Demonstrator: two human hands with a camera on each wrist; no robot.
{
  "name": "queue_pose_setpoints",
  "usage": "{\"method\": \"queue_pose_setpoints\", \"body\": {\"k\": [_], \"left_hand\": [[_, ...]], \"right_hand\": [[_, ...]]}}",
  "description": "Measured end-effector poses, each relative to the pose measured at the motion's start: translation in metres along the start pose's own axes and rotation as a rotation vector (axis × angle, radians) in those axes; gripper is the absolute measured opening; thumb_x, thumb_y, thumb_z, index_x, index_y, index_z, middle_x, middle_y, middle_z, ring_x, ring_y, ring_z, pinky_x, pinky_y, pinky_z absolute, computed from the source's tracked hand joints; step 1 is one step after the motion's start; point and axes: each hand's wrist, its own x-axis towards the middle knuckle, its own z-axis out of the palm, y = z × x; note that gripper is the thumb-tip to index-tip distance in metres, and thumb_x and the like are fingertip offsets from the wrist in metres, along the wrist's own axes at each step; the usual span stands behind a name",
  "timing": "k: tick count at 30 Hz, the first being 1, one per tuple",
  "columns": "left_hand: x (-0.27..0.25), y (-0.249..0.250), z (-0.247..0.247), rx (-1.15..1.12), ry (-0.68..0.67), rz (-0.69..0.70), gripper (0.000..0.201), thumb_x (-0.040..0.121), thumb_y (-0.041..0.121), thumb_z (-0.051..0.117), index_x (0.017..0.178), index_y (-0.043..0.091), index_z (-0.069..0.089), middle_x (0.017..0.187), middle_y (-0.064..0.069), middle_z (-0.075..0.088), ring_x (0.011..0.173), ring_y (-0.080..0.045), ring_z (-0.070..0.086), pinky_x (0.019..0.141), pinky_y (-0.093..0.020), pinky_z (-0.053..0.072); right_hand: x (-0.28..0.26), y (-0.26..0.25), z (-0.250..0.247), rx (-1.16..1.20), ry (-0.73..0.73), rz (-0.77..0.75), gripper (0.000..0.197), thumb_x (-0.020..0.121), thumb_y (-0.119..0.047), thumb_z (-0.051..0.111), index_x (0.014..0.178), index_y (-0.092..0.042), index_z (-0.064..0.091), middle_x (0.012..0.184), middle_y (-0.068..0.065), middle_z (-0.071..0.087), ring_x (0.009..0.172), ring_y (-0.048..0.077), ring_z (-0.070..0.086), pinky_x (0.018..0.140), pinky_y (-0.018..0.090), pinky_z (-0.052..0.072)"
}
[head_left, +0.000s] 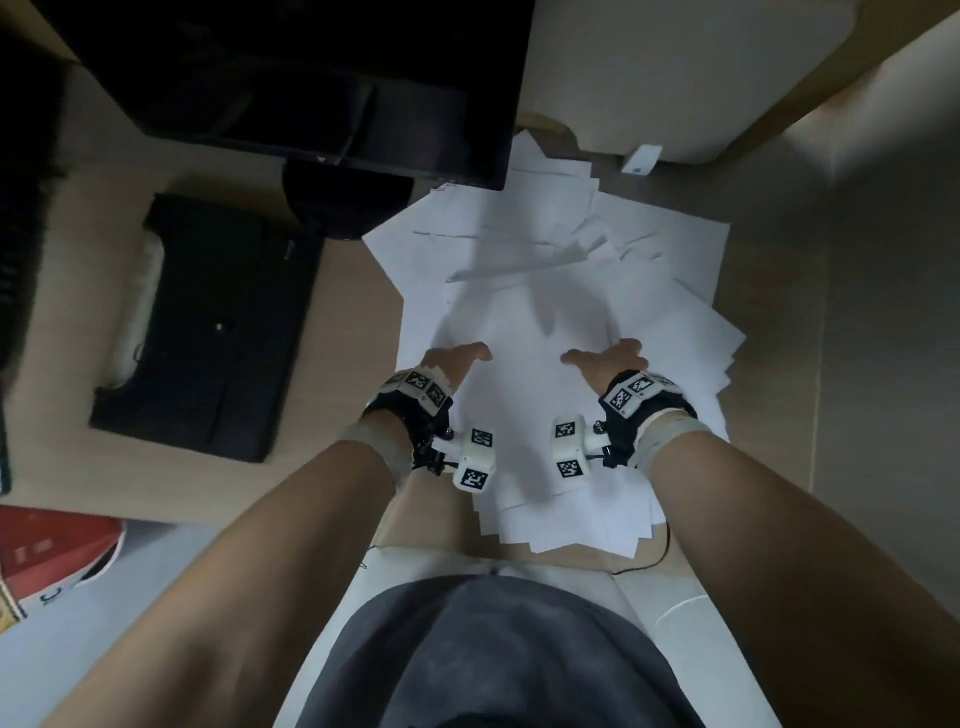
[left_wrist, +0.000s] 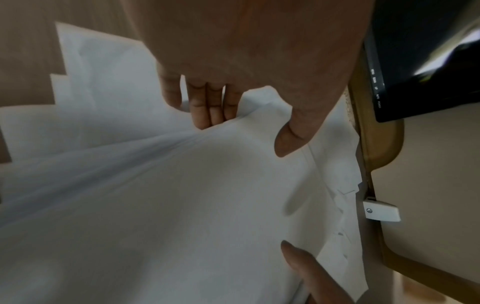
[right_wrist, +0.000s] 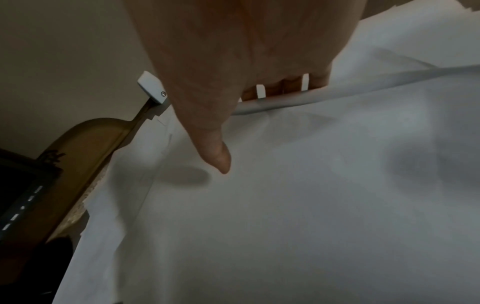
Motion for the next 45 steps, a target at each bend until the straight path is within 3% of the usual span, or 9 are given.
{"method": "queue_pose_setpoints", "body": {"k": [4, 12, 16, 20, 25, 29, 36, 40, 45], "left_hand": [[0.006, 0.001, 0.001, -0.018, -0.011, -0.077, 0.053, 0.061, 0.044, 0.075, 0.098, 0.009, 0.06, 0.075, -0.006, 0.05, 0.057, -0.02, 0.041, 0.057, -0.029, 0.034], [0.002, -0.022, 0.025, 0.042, 0.07, 0.055, 0.078, 0.082, 0.033, 0.073, 0.145, 0.005, 0.036, 0.141, -0.013, 0.049, 0.126, -0.033, 0.049, 0.103, -0.036, 0.041], [-0.004, -0.044, 0.025, 0.067, 0.136, 0.185, 0.043, 0.091, 0.033, 0.062, 0.126, 0.008, 0.059, 0.119, -0.009, 0.065, 0.097, -0.024, 0.058, 0.087, -0.029, 0.043], [-0.008, -0.057, 0.026, 0.042, 0.213, 0.242, 0.034, 0.091, 0.032, 0.057, 0.12, 0.013, 0.061, 0.107, -0.007, 0.064, 0.089, -0.024, 0.056, 0.081, -0.03, 0.042], [-0.017, -0.076, 0.024, -0.036, 0.201, 0.226, 0.044, 0.079, 0.041, 0.056, 0.116, 0.019, 0.061, 0.106, -0.006, 0.068, 0.094, -0.027, 0.062, 0.087, -0.038, 0.05], [-0.006, -0.093, 0.024, -0.123, 0.202, 0.204, 0.053, 0.067, 0.052, 0.06, 0.114, 0.029, 0.064, 0.104, 0.005, 0.071, 0.098, -0.021, 0.067, 0.097, -0.044, 0.051], [0.013, -0.093, 0.029, -0.206, 0.18, 0.128, 0.105, 0.035, 0.07, 0.081, 0.123, 0.017, 0.061, 0.111, -0.008, 0.07, 0.111, -0.035, 0.062, 0.102, -0.051, 0.047], [0.0, -0.072, 0.038, -0.267, 0.108, 0.123, 0.101, 0.036, 0.057, 0.091, 0.122, 0.013, 0.062, 0.112, -0.013, 0.07, 0.112, -0.039, 0.061, 0.103, -0.051, 0.045], [0.01, -0.054, 0.037, -0.178, 0.087, 0.2, 0.078, 0.042, 0.024, 0.086, 0.116, 0.011, 0.064, 0.106, -0.006, 0.071, 0.103, -0.03, 0.064, 0.098, -0.047, 0.049]], "right_hand": [[0.003, 0.01, -0.002, 0.105, 0.022, -0.003, 0.087, 0.079, -0.051, 0.068, 0.143, -0.009, 0.029, 0.14, 0.018, 0.043, 0.119, 0.039, 0.05, 0.097, 0.047, 0.044], [0.0, 0.051, -0.009, 0.341, -0.082, -0.091, 0.033, 0.089, -0.028, 0.062, 0.107, -0.002, 0.053, 0.079, 0.003, 0.055, 0.064, 0.016, 0.05, 0.05, 0.025, 0.034], [-0.001, 0.08, -0.013, 0.265, -0.066, -0.208, 0.016, 0.091, -0.016, 0.054, 0.075, -0.014, 0.054, 0.076, 0.004, 0.051, 0.074, 0.024, 0.048, 0.058, 0.027, 0.038], [-0.001, 0.101, -0.01, 0.439, -0.201, -0.182, 0.016, 0.085, -0.022, 0.062, 0.095, -0.013, 0.07, 0.096, 0.012, 0.07, 0.087, 0.026, 0.065, 0.088, 0.04, 0.055], [-0.023, 0.107, -0.016, 0.359, -0.369, -0.108, 0.011, 0.09, -0.017, 0.06, 0.08, -0.011, 0.06, 0.064, 0.005, 0.048, 0.047, 0.013, 0.046, 0.037, 0.019, 0.035], [-0.02, 0.119, -0.002, 0.346, -0.374, -0.163, 0.037, 0.089, -0.025, 0.059, 0.107, 0.007, 0.063, 0.092, 0.02, 0.067, 0.078, 0.027, 0.062, 0.078, 0.04, 0.058], [-0.034, 0.103, -0.005, 0.503, -0.379, -0.193, 0.047, 0.102, -0.033, 0.044, 0.137, -0.001, 0.047, 0.143, 0.017, 0.047, 0.131, 0.034, 0.045, 0.11, 0.041, 0.033], [-0.032, 0.089, 0.002, 0.399, -0.366, -0.215, 0.072, 0.094, -0.054, 0.053, 0.143, -0.002, 0.04, 0.137, 0.01, 0.05, 0.126, 0.028, 0.047, 0.107, 0.033, 0.033], [-0.037, 0.075, -0.007, 0.418, -0.247, -0.237, 0.033, 0.089, -0.02, 0.068, 0.112, -0.002, 0.054, 0.105, 0.005, 0.058, 0.096, 0.02, 0.053, 0.08, 0.026, 0.04]]}}
